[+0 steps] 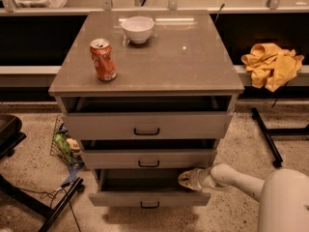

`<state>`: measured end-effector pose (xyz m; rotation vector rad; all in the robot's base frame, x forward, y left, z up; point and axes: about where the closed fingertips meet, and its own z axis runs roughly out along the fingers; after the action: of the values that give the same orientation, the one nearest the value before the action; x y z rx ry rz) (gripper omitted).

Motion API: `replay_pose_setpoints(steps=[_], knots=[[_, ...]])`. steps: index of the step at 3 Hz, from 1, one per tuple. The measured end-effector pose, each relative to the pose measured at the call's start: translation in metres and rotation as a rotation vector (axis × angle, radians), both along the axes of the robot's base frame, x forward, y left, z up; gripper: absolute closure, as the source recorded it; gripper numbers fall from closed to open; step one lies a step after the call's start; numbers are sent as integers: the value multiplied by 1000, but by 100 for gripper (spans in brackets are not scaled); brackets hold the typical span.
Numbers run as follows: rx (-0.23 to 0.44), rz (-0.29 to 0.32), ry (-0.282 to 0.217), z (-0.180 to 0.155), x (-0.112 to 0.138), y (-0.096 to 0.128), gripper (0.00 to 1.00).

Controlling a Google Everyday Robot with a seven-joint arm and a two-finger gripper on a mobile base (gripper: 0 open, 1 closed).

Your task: Open bottom drawer

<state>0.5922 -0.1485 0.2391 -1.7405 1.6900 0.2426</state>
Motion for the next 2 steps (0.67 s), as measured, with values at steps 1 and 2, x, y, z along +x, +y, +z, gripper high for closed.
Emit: replay_pose_setpoints(steps=[1, 2], knots=[[23, -39, -9, -34, 5, -12, 100], [25, -50, -11, -42, 7, -15, 100]])
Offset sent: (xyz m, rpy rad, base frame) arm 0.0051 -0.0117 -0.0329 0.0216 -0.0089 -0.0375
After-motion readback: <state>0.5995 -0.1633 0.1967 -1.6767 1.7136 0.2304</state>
